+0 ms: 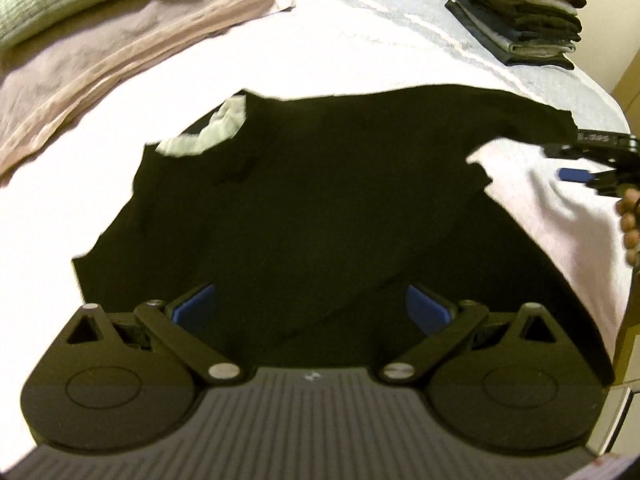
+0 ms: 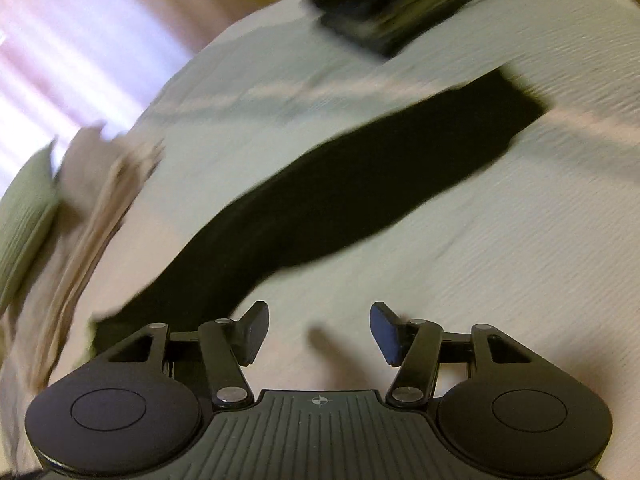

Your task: Fold large clothes

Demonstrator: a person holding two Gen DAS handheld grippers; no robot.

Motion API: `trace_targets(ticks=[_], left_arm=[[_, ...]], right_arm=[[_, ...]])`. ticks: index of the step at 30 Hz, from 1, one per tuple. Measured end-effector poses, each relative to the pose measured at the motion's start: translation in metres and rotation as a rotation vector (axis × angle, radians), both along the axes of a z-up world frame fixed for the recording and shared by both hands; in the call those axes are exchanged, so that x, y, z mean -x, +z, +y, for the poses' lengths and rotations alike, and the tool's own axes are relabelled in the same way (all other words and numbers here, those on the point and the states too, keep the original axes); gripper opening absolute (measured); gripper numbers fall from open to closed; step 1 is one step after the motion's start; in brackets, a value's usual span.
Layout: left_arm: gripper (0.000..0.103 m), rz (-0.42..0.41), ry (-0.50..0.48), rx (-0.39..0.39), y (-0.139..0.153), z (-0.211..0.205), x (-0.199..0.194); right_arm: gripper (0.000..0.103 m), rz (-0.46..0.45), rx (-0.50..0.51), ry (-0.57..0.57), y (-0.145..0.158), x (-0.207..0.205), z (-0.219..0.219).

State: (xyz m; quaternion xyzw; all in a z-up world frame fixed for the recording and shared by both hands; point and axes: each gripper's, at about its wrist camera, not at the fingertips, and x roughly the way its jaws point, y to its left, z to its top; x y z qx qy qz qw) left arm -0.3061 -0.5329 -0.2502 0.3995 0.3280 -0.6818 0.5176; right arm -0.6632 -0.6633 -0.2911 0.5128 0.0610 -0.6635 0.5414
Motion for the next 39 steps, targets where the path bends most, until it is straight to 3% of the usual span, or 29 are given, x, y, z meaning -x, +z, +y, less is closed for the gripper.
trace_targets(ticks=[4, 12, 18, 20, 22, 24, 28, 31, 35, 39], left_arm=[[0.099, -0.013, 0.049, 0.007, -0.007, -0.023, 0.025], [0.099, 0.025, 0.276, -0.03, -0.028, -0.064, 0.054], [0.099, 0.012, 0.278, -0.036, -0.032, -0.074, 0.074], [0.099, 0.009, 0.272, -0.042, -0.031, -0.075, 0.078], [0.099, 0.011, 0.269, -0.041, -0.027, -0.074, 0.08], [0.099, 0.012, 0.268, -0.035, -0.022, -0.072, 0.081], [0.099, 0.008, 0.264, -0.009, -0.006, -0.065, 0.074], [0.099, 0.014, 0.299, 0.012, 0.006, -0.058, 0.056], [0.099, 0.042, 0.37, 0.044, 0.022, -0.04, 0.017], [0.099, 0.058, 0.422, 0.065, 0.033, -0.015, -0.032]], right_arm=[[0.054, 0.016, 0.0, -0.106, -0.003, 0.063, -0.004], [0.054, -0.002, -0.007, -0.238, -0.03, 0.15, -0.017], [0.054, -0.074, 0.052, -0.299, -0.043, 0.181, -0.025], [0.043, -0.096, 0.054, -0.326, -0.043, 0.186, -0.024], [0.006, -0.089, 0.043, -0.344, -0.037, 0.187, -0.023], [0.004, -0.073, 0.06, -0.344, -0.025, 0.183, -0.02], [0.004, 0.044, 0.112, -0.232, 0.026, 0.152, -0.025], [0.004, 0.12, 0.162, -0.093, 0.068, 0.106, -0.036], [0.004, 0.172, 0.226, 0.137, 0.111, 0.011, -0.051], [0.004, 0.164, 0.316, 0.336, 0.141, -0.108, -0.053]])
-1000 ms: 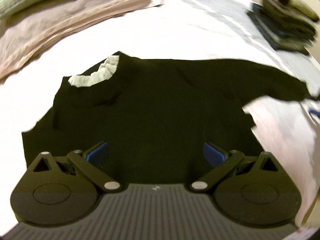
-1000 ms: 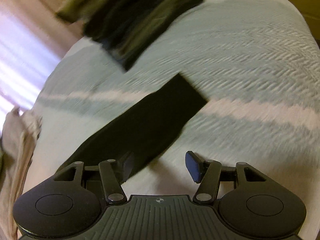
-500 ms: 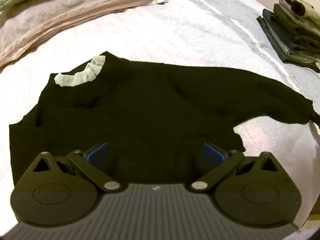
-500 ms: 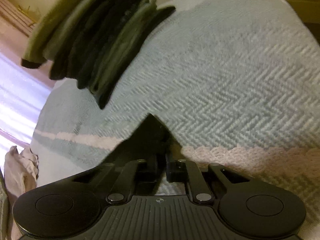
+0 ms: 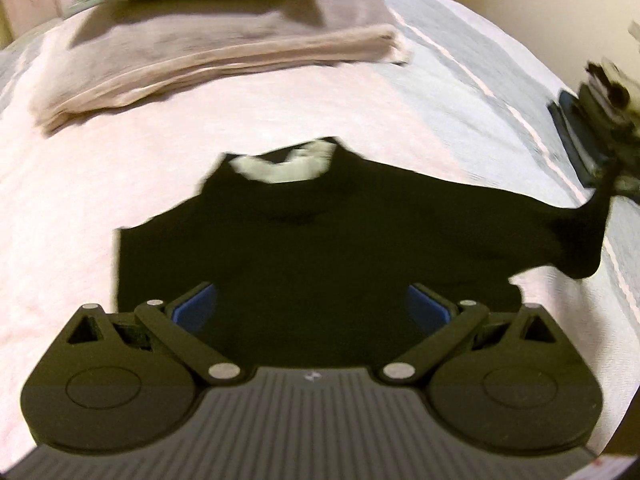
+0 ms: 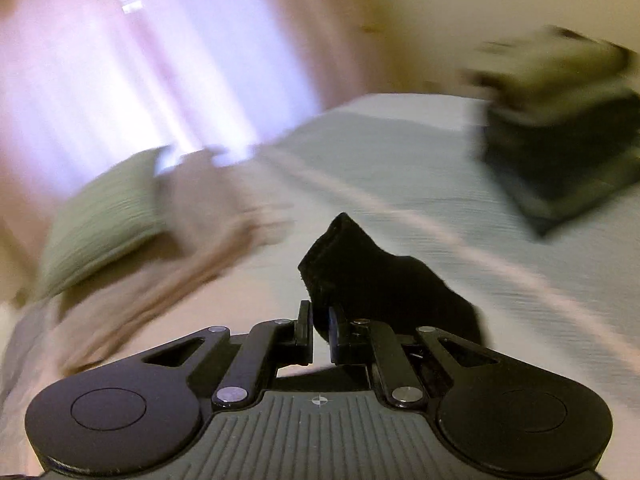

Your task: Fold large clothes

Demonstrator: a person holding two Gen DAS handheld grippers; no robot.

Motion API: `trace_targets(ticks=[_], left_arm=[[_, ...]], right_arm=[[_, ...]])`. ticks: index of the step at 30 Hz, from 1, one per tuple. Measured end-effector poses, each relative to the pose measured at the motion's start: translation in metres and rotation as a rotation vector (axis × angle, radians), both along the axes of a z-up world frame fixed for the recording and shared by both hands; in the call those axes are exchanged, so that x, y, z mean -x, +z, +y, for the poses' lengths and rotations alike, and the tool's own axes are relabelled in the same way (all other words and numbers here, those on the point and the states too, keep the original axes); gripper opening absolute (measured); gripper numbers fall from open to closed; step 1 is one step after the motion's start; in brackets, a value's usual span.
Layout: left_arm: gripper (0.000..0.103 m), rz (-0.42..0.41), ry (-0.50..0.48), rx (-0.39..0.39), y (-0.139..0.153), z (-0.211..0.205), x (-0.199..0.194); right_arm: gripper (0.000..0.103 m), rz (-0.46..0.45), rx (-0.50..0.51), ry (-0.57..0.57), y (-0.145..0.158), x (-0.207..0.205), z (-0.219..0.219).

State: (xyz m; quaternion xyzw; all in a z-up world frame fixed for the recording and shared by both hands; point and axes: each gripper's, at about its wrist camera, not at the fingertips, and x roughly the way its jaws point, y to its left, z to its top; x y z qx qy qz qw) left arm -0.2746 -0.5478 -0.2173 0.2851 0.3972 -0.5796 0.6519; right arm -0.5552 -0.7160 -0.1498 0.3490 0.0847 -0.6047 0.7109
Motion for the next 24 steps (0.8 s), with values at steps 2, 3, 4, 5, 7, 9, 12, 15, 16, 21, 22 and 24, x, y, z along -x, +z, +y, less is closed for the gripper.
trace_targets(ticks=[2, 3, 4, 5, 7, 9, 12, 15, 16, 21, 22, 24], left_arm=[[0.099, -0.001, 0.025, 0.004, 0.002, 0.015, -0.027], [0.099, -0.007, 0.04, 0.004, 0.003, 0.023, -0.042], [0.099, -0.012, 0.058, 0.004, 0.004, 0.031, -0.056], [0.099, -0.012, 0.077, 0.003, 0.005, 0.04, -0.072], [0.099, -0.011, 0.11, -0.003, 0.004, 0.056, -0.102], [0.099, -0.013, 0.136, -0.015, 0.0, 0.069, -0.128], [0.099, 0.007, 0.151, -0.031, -0.01, 0.082, -0.159], [0.094, 0.044, 0.127, -0.044, -0.024, 0.08, -0.172], [0.092, 0.065, 0.116, -0.046, -0.029, 0.076, -0.173], [0.079, 0.167, 0.044, -0.025, -0.055, 0.032, -0.157], [0.077, 0.177, 0.028, -0.015, -0.059, 0.022, -0.152], [0.071, 0.183, 0.006, 0.012, -0.066, -0.001, -0.144]], right_arm=[[0.004, -0.002, 0.044, 0.089, 0.01, -0.06, 0.006], [0.004, -0.001, 0.068, 0.144, 0.011, -0.094, 0.009], [0.004, 0.006, 0.084, 0.199, 0.008, -0.125, 0.011], [0.004, 0.018, 0.087, 0.255, 0.0, -0.157, 0.015], [0.02, 0.027, 0.03, 0.401, -0.032, -0.217, 0.02], [0.044, 0.096, -0.088, 0.491, -0.069, -0.263, 0.029], [0.045, 0.091, -0.172, 0.502, -0.096, -0.28, 0.051], [0.046, 0.151, -0.223, 0.453, -0.107, -0.264, 0.066], [0.046, 0.171, -0.239, 0.429, -0.11, -0.255, 0.066], [0.049, 0.301, -0.308, 0.273, -0.118, -0.189, 0.068], [0.05, 0.32, -0.317, 0.238, -0.119, -0.174, 0.066], [0.05, 0.347, -0.324, 0.187, -0.122, -0.152, 0.062]])
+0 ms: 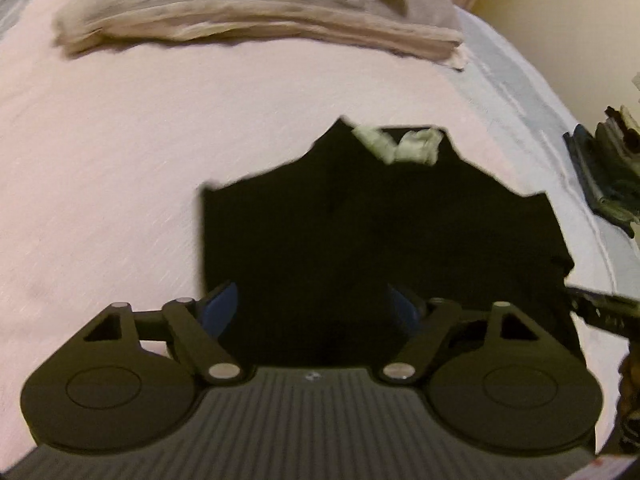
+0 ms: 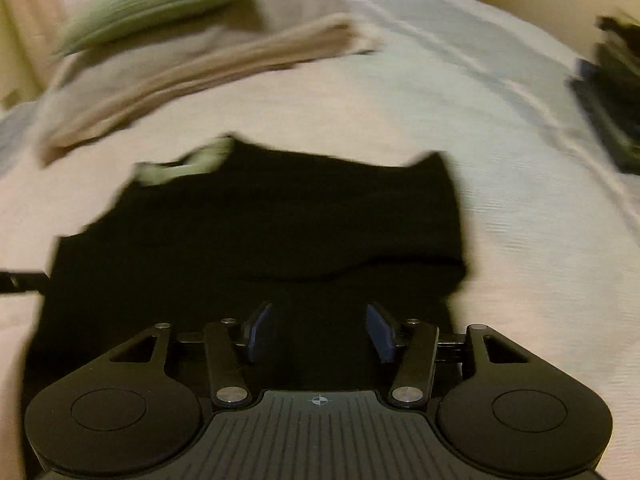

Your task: Fold large clothes

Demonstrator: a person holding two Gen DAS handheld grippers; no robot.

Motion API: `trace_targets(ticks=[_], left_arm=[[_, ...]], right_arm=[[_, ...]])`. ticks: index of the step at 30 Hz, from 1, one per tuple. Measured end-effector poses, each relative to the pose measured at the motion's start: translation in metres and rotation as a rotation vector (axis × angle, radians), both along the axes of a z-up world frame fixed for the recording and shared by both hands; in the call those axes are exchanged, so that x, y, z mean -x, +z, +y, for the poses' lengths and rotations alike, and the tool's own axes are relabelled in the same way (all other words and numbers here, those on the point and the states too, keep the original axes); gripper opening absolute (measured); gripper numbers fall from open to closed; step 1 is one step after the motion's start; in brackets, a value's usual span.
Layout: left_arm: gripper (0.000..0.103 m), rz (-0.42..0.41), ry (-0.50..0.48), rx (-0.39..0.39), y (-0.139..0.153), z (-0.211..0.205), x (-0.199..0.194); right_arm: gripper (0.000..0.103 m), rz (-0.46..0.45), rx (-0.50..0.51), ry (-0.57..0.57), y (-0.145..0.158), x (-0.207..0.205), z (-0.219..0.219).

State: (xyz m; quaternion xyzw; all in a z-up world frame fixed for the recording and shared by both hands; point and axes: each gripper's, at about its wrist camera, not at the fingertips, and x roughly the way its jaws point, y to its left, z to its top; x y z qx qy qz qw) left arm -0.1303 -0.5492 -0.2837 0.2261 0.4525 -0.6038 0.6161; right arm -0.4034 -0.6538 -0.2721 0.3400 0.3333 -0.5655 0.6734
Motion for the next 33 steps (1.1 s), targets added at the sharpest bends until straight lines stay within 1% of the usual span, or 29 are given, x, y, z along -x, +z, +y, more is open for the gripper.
trace_targets(ticks=[3, 4, 5, 6, 7, 9, 14, 16, 17, 18, 19, 22, 24, 26, 27, 29, 31, 33], left_arm=[[0.063, -0.006, -0.004, 0.037, -0.012, -0.038, 0.007], [0.054, -0.009, -0.003, 0.044, -0.017, -0.049, 0.007], [0.048, -0.005, -0.006, 0.048, -0.023, -0.06, 0.008], [0.038, 0.004, -0.011, 0.046, -0.028, -0.07, 0.008], [0.035, 0.017, -0.02, 0.04, -0.033, -0.077, 0.009], [0.032, 0.043, -0.039, 0.027, -0.042, -0.09, 0.011], [0.032, 0.019, -0.069, -0.081, -0.064, -0.107, 0.017], [0.03, 0.018, -0.07, -0.081, -0.063, -0.106, 0.022], [0.02, 0.021, -0.076, -0.077, -0.061, -0.106, 0.024], [0.016, 0.015, -0.076, -0.072, -0.057, -0.105, 0.026], [0.001, 0.001, -0.079, -0.054, -0.051, -0.103, 0.028], [0.0, 0.015, -0.095, 0.017, -0.024, -0.096, 0.032], [0.0, 0.022, -0.101, 0.1, 0.003, -0.088, 0.033], [0.0, 0.043, -0.076, 0.197, 0.031, -0.078, 0.026], [0.0, 0.051, -0.056, 0.227, 0.041, -0.075, 0.02], [0.0, 0.078, -0.026, 0.255, 0.049, -0.071, 0.01], [0.0, 0.078, -0.004, 0.248, 0.047, -0.063, 0.001], [0.0, 0.099, 0.002, 0.239, 0.048, -0.063, -0.005]], right_arm=[[0.052, 0.044, 0.003, -0.011, -0.007, 0.022, -0.005], [0.052, 0.056, 0.001, -0.008, -0.012, 0.026, -0.007], [0.052, 0.061, -0.003, -0.006, -0.016, 0.03, -0.008], [0.052, 0.06, -0.01, -0.004, -0.022, 0.033, -0.01], [0.053, 0.056, -0.016, -0.005, -0.026, 0.039, -0.007], [0.053, 0.036, -0.017, -0.01, -0.032, 0.041, -0.007], [0.055, 0.005, -0.013, -0.023, -0.034, 0.047, -0.003], [0.057, -0.002, -0.012, -0.02, -0.035, 0.049, -0.003], [0.058, -0.002, -0.012, -0.018, -0.036, 0.05, -0.004], [0.059, 0.0, -0.013, -0.017, -0.036, 0.051, -0.004], [0.06, 0.004, -0.015, -0.017, -0.036, 0.051, -0.005], [0.062, 0.024, -0.012, -0.01, -0.033, 0.052, -0.005], [0.062, 0.043, -0.001, -0.007, -0.031, 0.052, -0.005], [0.063, 0.053, 0.013, -0.017, -0.03, 0.053, -0.006], [0.063, 0.056, 0.022, -0.027, -0.03, 0.054, -0.007], [0.064, 0.053, 0.036, -0.045, -0.031, 0.054, -0.012], [0.064, 0.057, 0.035, -0.046, -0.035, 0.052, -0.019], [0.064, 0.076, 0.028, -0.037, -0.04, 0.049, -0.028]])
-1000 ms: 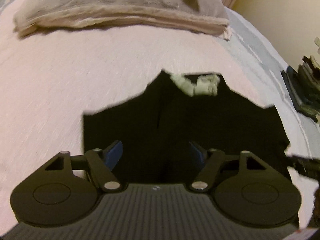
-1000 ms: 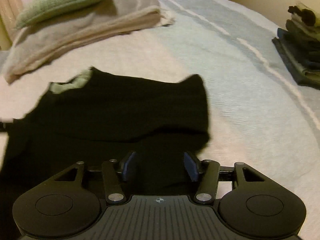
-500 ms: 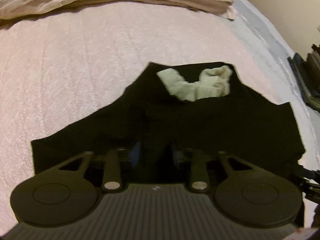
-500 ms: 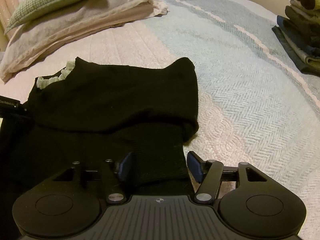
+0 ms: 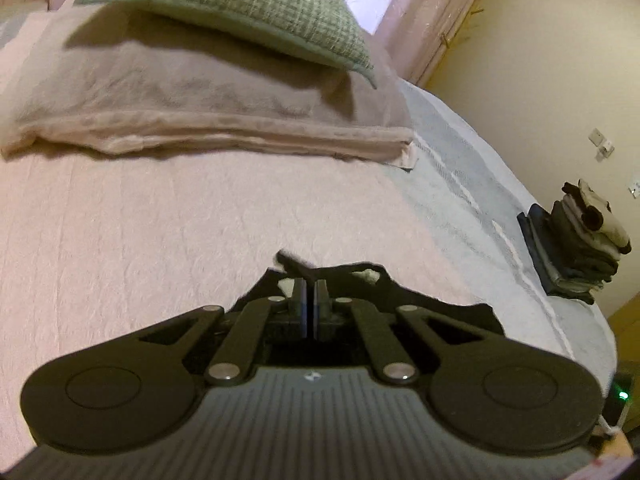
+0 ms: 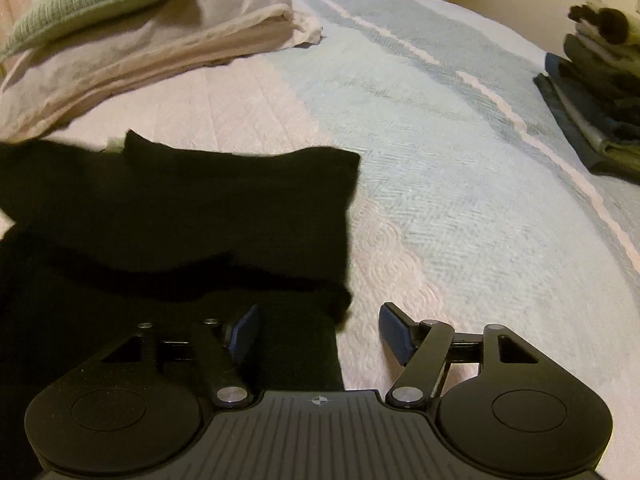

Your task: Fold large clothes

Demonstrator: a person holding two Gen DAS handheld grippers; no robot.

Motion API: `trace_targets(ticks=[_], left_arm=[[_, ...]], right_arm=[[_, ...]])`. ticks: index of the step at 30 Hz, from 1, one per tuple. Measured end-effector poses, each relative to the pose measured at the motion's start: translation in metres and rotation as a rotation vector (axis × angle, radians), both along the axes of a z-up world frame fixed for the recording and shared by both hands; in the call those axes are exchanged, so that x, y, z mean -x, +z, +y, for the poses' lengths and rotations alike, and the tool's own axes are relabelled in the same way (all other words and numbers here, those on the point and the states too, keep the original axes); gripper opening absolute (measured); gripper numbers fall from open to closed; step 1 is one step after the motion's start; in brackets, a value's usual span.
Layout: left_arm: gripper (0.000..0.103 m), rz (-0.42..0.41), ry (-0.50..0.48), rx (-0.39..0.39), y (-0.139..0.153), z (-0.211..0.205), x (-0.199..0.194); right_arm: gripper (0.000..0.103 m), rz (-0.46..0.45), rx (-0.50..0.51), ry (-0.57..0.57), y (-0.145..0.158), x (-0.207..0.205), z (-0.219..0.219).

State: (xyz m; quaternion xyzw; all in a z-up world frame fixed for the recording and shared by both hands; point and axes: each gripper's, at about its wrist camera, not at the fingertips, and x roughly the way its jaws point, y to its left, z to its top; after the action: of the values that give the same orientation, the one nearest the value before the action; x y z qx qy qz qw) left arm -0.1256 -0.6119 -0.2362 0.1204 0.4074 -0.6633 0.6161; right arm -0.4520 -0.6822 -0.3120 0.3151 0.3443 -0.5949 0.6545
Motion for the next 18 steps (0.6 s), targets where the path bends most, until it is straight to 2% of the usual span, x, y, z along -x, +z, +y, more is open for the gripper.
trace_targets(ticks=[1, 4, 6, 8, 12, 14, 18], left_arm=[[0.0, 0.008, 0.001, 0.017, 0.005, 0.004, -0.002], [0.0, -0.041, 0.03, 0.058, 0.018, 0.014, -0.015], [0.0, -0.061, 0.059, -0.013, 0.001, 0.015, -0.028], [0.0, -0.131, 0.064, -0.103, -0.023, 0.019, -0.033], [0.0, -0.112, 0.069, -0.219, -0.055, 0.033, -0.039], [0.0, -0.09, 0.061, -0.254, -0.068, 0.038, -0.039], [0.0, -0.106, 0.037, -0.257, -0.077, 0.043, -0.039]], right_arm=[[0.064, 0.004, -0.006, -0.002, -0.003, 0.0, -0.004], [0.064, 0.014, 0.012, -0.035, -0.003, 0.004, -0.009], [0.065, 0.023, 0.018, -0.042, -0.003, 0.005, -0.009], [0.065, 0.033, 0.019, -0.038, -0.003, 0.003, -0.008], [0.065, 0.047, 0.01, -0.026, -0.004, 0.002, -0.006], [0.065, 0.039, 0.005, -0.033, -0.006, 0.003, -0.005], [0.065, 0.04, 0.001, -0.028, -0.005, 0.004, -0.006]])
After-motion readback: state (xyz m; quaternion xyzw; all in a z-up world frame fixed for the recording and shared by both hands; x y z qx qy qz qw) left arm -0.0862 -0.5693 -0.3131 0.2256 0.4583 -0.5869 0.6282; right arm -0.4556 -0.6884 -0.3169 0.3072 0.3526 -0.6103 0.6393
